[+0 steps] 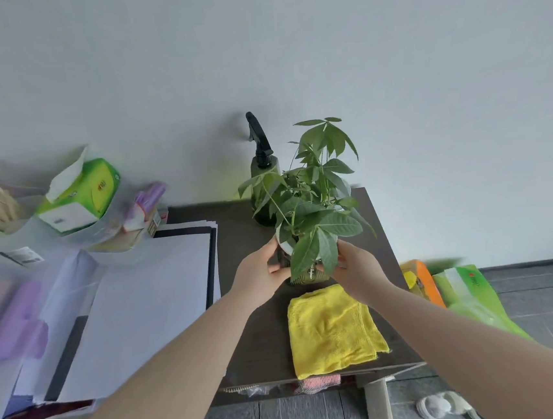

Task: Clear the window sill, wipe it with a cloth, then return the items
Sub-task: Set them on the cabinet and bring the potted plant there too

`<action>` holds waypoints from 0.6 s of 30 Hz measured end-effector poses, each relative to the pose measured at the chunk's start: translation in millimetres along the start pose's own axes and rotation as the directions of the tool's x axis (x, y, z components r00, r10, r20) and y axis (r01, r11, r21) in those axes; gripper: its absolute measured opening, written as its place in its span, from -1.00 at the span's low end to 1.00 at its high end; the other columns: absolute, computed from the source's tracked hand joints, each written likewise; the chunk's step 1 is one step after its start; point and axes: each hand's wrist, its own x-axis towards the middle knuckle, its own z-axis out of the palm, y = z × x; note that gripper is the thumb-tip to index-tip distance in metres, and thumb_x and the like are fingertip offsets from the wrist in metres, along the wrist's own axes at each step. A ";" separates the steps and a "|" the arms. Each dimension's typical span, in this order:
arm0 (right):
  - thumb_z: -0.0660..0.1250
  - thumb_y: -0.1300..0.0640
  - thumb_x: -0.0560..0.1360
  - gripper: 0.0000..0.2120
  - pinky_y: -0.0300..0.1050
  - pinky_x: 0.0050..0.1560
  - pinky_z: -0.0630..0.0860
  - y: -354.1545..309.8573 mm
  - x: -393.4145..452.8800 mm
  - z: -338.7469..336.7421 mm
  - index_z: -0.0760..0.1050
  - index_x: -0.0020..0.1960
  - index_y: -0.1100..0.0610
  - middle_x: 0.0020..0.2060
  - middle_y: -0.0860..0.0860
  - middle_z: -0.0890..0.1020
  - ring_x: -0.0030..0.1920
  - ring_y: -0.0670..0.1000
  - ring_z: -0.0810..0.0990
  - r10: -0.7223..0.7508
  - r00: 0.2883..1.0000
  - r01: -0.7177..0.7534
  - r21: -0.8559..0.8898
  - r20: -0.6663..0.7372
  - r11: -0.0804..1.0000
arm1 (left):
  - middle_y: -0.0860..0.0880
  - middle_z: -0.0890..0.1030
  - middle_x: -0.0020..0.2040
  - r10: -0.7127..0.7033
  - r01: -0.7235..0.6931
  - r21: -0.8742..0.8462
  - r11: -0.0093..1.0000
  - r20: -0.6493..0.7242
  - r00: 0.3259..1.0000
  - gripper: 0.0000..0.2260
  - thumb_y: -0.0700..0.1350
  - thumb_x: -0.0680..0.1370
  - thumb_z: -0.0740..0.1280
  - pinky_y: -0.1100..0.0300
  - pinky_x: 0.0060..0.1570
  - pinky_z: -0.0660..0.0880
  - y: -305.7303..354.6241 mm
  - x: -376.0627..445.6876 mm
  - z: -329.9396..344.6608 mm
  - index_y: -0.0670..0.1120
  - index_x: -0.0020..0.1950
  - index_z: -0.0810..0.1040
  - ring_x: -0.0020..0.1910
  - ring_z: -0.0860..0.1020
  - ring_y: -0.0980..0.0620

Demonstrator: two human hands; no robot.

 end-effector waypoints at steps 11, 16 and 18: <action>0.34 0.07 0.47 -0.80 -0.16 -0.21 0.45 1.2 -2.6 7.2 0.49 0.05 0.14 -0.09 -0.01 0.65 -0.07 0.08 0.59 0.016 0.999 -0.018 -0.055 -0.031 0.998 | -0.07 0.55 0.27 -0.045 0.046 0.055 0.997 -0.020 0.999 -0.48 -0.07 0.53 0.37 0.57 -0.23 0.37 -12.6 -0.4 7.1 -0.03 0.46 0.31 0.00 0.56 0.22; 0.33 0.11 0.51 -0.70 -0.02 0.03 0.53 -1.5 -4.4 3.7 0.44 0.22 0.12 0.09 0.08 0.63 0.12 0.15 0.59 0.031 0.999 -0.030 -0.120 0.006 0.992 | 0.00 0.46 0.36 -0.044 0.041 0.092 0.995 0.029 0.999 -0.29 -0.08 0.52 0.38 0.39 0.03 0.29 -4.3 -8.2 7.6 -0.04 0.55 0.05 0.16 0.52 0.12; 0.28 0.18 0.53 -0.67 0.03 0.06 0.54 -0.2 -6.4 0.1 0.38 0.29 0.12 0.13 0.13 0.61 0.14 0.19 0.57 0.047 0.999 -0.042 -0.174 0.023 0.984 | -0.03 0.42 0.41 -0.081 0.077 0.075 0.994 0.042 0.996 -0.29 -0.06 0.52 0.38 0.32 0.10 0.33 -7.1 -10.7 7.1 -0.03 0.56 0.05 0.25 0.52 0.01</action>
